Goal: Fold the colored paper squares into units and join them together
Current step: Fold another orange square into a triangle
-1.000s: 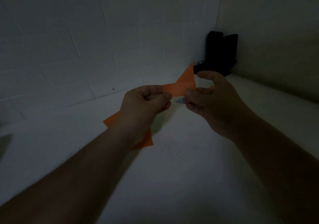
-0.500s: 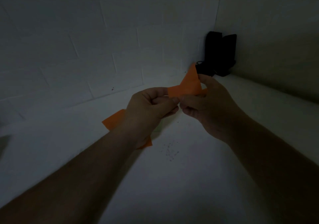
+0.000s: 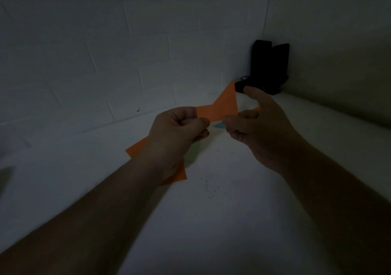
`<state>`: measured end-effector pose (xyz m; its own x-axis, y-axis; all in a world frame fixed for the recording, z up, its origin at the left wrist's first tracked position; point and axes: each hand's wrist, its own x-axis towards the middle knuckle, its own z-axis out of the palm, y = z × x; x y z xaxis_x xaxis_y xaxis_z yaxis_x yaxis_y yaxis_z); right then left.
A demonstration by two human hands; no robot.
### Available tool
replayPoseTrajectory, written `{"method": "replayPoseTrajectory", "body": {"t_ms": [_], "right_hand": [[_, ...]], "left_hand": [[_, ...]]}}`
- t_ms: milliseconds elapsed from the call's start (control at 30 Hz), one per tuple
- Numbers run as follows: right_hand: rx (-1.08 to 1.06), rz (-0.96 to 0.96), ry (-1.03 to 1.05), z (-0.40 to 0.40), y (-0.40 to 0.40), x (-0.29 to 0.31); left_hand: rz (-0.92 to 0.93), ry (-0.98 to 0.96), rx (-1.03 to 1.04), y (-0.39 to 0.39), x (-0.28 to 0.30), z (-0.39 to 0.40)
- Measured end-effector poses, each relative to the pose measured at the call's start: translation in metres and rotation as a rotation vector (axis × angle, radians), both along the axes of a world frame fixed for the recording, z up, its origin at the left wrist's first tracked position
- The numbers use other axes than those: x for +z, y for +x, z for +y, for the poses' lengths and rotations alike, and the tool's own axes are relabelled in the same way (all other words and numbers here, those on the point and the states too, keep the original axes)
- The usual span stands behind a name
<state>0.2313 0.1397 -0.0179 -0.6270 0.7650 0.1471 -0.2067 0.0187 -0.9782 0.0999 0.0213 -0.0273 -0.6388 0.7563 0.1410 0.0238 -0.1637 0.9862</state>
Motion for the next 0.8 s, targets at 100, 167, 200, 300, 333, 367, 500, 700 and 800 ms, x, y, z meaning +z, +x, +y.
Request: {"method": "replayPoseTrajectory", "body": {"t_ms": [100, 167, 200, 300, 333, 367, 500, 700, 800], "right_hand": [[0.010, -0.006, 0.002, 0.001, 0.000, 0.000], [0.016, 0.012, -0.021, 0.003, 0.000, 0.001], [0.016, 0.019, -0.028, 0.004, 0.001, 0.001], [-0.025, 0.013, -0.041, 0.004, 0.003, 0.006], [-0.041, 0.017, -0.050, 0.004, 0.003, 0.007], [-0.055, 0.020, -0.058, 0.004, 0.003, 0.007], [-0.086, -0.011, -0.080, 0.008, 0.004, 0.008], [-0.070, -0.018, -0.142, 0.008, 0.006, 0.012], [-0.013, -0.017, -0.194, 0.007, 0.007, 0.012]], "left_hand": [[0.000, -0.008, -0.011, 0.000, 0.002, 0.000], [-0.009, -0.010, -0.009, -0.001, 0.002, -0.001], [-0.017, -0.007, -0.007, -0.001, 0.002, -0.001], [-0.061, 0.008, -0.008, -0.001, 0.004, -0.002], [-0.084, 0.011, -0.015, 0.000, 0.005, -0.003], [-0.105, 0.014, -0.027, 0.001, 0.007, -0.003], [-0.107, 0.005, -0.068, 0.001, 0.010, -0.004], [0.193, 0.023, -0.069, -0.002, 0.004, -0.009], [0.619, -0.009, -0.029, -0.007, -0.004, -0.010]]}}
